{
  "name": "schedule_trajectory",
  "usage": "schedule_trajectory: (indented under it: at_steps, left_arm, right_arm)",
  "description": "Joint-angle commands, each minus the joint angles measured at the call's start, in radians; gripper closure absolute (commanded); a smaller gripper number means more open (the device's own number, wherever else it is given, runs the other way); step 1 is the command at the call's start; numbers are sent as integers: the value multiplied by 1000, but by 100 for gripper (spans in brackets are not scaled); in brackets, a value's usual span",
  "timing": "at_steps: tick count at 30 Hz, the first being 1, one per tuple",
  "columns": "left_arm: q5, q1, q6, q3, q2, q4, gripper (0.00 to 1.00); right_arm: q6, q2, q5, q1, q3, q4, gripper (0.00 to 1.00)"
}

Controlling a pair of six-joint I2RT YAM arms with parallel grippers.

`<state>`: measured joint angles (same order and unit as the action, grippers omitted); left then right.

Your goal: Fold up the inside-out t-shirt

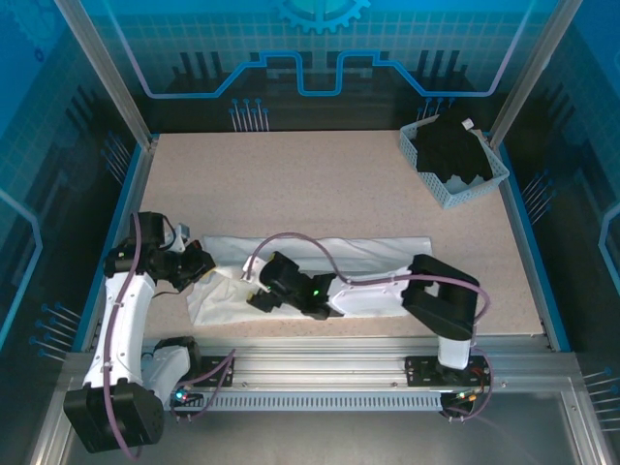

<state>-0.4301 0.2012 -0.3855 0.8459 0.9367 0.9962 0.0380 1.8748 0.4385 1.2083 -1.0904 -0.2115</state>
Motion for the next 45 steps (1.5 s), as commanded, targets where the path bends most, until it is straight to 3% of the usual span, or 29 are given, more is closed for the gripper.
schedule_trajectory:
  at_steps: [1, 12, 20, 24, 30, 35, 40, 45]
  left_arm:
    - [-37, 9, 16, -18, -1, -6, 100]
    - [-33, 9, 11, -22, -1, -9, 100]
    - [-27, 8, 11, -22, 0, -5, 100]
    - [-21, 9, 13, -22, 2, -4, 100]
    - [-15, 9, 12, -21, 5, -2, 100]
    - [-15, 8, 11, -21, 9, -1, 100]
    - [-6, 7, 12, -18, 12, 7, 100]
    - [3, 7, 10, -16, 22, 12, 100]
  right_arm:
    - [59, 67, 141, 17, -47, -124, 8]
    - [124, 214, 305, 35, -119, -307, 7]
    - [158, 146, 486, 57, -48, -311, 13]
    - [121, 80, 509, 58, -6, -239, 24]
    - [123, 24, 502, 59, 32, -173, 51]
    - [113, 2, 432, 57, 24, -73, 63]
    - [84, -21, 351, 56, 26, 45, 82]
    - [64, -43, 253, 51, 22, 135, 89]
